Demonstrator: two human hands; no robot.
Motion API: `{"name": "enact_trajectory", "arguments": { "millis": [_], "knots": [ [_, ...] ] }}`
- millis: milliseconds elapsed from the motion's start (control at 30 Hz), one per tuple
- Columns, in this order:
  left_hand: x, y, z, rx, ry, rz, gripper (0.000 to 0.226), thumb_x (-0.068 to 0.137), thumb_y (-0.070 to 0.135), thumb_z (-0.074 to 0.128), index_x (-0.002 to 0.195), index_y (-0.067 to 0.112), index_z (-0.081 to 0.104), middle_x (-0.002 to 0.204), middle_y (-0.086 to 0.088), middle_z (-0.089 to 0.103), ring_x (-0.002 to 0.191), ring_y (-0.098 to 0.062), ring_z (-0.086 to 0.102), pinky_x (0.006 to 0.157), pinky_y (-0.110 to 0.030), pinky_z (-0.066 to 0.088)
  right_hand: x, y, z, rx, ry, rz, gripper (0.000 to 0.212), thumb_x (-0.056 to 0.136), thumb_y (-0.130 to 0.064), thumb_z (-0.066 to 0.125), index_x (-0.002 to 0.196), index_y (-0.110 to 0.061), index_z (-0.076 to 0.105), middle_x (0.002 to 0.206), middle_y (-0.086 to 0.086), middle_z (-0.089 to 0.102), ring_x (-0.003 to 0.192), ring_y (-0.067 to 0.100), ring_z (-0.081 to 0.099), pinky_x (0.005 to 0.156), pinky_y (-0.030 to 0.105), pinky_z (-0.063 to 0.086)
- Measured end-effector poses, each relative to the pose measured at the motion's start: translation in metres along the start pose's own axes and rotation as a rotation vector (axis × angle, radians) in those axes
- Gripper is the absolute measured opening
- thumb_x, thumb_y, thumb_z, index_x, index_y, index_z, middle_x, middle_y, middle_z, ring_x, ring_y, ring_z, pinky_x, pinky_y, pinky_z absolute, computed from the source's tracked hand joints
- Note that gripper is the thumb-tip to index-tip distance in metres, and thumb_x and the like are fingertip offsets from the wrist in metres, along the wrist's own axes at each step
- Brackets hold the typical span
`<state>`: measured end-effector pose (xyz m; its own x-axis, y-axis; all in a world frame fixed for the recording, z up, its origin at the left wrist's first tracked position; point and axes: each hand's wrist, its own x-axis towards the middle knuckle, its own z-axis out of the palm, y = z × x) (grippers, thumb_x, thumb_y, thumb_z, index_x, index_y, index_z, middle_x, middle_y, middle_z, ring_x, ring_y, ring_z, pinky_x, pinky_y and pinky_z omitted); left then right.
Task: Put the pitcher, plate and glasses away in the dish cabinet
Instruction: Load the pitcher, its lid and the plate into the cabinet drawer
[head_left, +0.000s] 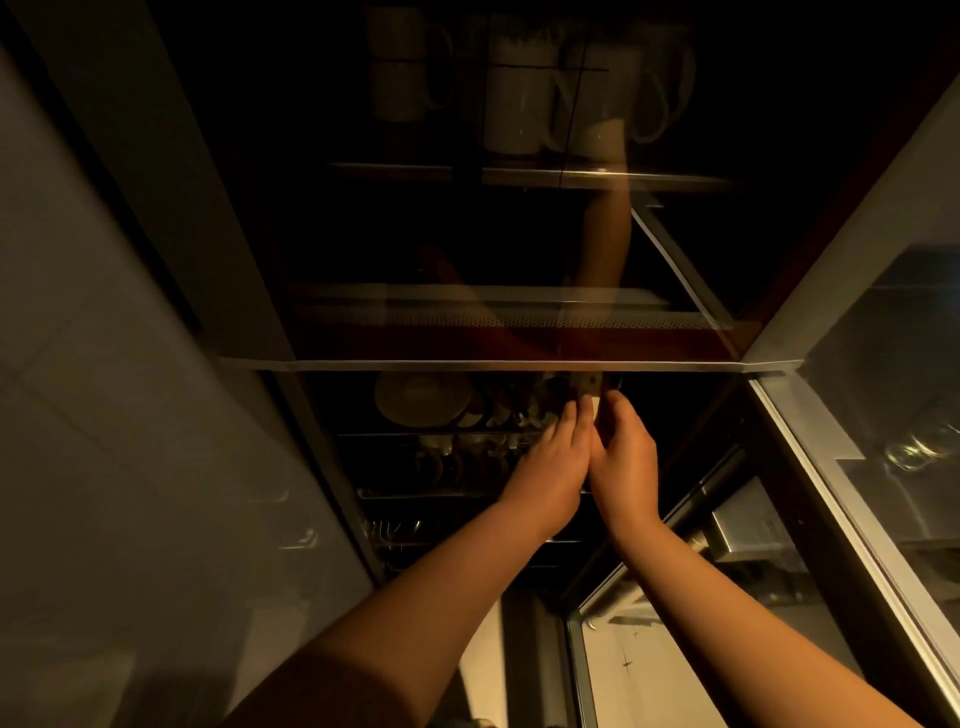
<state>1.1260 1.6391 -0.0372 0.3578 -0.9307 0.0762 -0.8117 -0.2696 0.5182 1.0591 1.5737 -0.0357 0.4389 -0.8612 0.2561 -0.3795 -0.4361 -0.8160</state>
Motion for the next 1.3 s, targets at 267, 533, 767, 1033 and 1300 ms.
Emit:
{"name": "enact_trajectory", "arguments": {
  "millis": [267, 533, 767, 1033, 1300],
  "knots": [
    [0.006, 0.008, -0.010, 0.014, -0.012, -0.013, 0.076, 0.093, 0.003, 0.049, 0.149, 0.012, -0.002, 0.157, -0.014, 0.003, 0.143, -0.027, 0.010, 0.114, -0.038, 0.023, -0.005, 0.009, 0.007, -0.028, -0.018, 0.027, 0.054, 0.092, -0.024, 0.058, 0.141, -0.019, 0.036, 0.136, 0.005, 0.051, 0.119, 0.016, 0.052, 0.091, 0.023, 0.042],
    [0.003, 0.003, -0.007, -0.014, -0.096, -0.010, 0.089, 0.085, -0.008, 0.052, 0.149, 0.015, -0.006, 0.157, -0.011, -0.003, 0.144, -0.026, 0.006, 0.114, -0.039, 0.022, 0.004, 0.013, 0.010, -0.062, -0.016, 0.008, 0.051, 0.092, -0.021, 0.058, 0.138, -0.015, 0.038, 0.128, 0.007, 0.056, 0.114, 0.020, 0.056, 0.090, 0.029, 0.048],
    [-0.005, 0.000, 0.005, 0.164, -0.099, 0.040, 0.090, 0.086, -0.007, 0.052, 0.148, 0.010, -0.011, 0.156, -0.013, -0.014, 0.144, -0.026, 0.006, 0.112, -0.037, 0.029, -0.021, 0.023, 0.006, -0.119, -0.145, -0.143, 0.074, 0.087, -0.012, 0.065, 0.147, -0.012, 0.022, 0.149, 0.007, 0.031, 0.127, 0.002, 0.028, 0.098, -0.001, 0.017],
    [-0.010, 0.004, 0.009, 0.130, -0.164, 0.012, 0.091, 0.086, -0.007, 0.053, 0.148, 0.010, -0.013, 0.153, -0.010, -0.025, 0.143, -0.026, 0.011, 0.110, -0.037, 0.032, -0.029, 0.028, 0.006, -0.079, -0.239, -0.085, 0.091, 0.085, -0.009, 0.066, 0.148, -0.024, 0.002, 0.155, 0.002, 0.020, 0.138, 0.011, 0.025, 0.108, 0.019, 0.026],
    [-0.002, 0.002, 0.011, 0.030, -0.203, -0.009, 0.091, 0.087, -0.008, 0.051, 0.148, 0.015, -0.013, 0.154, -0.009, -0.021, 0.144, -0.024, 0.000, 0.116, -0.037, 0.021, -0.013, 0.035, 0.007, -0.162, -0.277, -0.058, 0.081, 0.089, -0.024, 0.062, 0.150, -0.018, 0.008, 0.155, 0.003, 0.022, 0.135, 0.007, 0.028, 0.099, 0.011, 0.024]
  ]
}}
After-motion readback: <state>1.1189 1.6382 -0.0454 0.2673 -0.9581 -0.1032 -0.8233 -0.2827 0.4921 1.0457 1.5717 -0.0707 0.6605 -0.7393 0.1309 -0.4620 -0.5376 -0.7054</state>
